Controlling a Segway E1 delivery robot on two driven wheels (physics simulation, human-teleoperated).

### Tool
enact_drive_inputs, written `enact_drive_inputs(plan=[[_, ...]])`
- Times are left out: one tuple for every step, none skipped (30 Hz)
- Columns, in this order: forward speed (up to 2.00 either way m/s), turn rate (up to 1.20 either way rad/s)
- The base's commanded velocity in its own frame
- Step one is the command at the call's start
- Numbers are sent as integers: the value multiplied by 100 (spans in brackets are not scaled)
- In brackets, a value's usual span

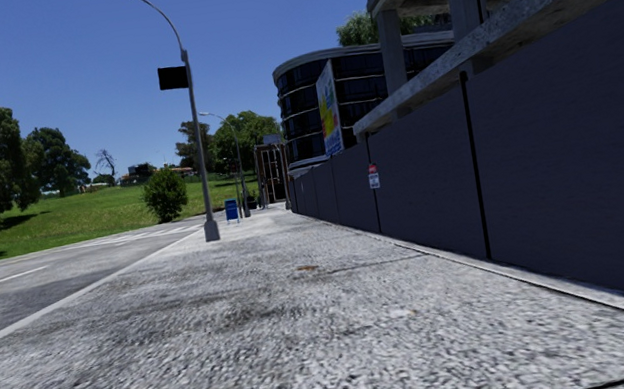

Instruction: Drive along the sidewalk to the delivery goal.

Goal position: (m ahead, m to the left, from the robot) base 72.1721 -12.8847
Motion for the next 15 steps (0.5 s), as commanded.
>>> enact_drive_inputs(plan=[[200, 0], [200, 0], [200, 0], [200, 0], [200, 0], [200, 0], [200, 0], [200, 0], [200, 0], [200, 0], [200, 0], [200, 0], [200, 0], [200, 0], [200, 0]])
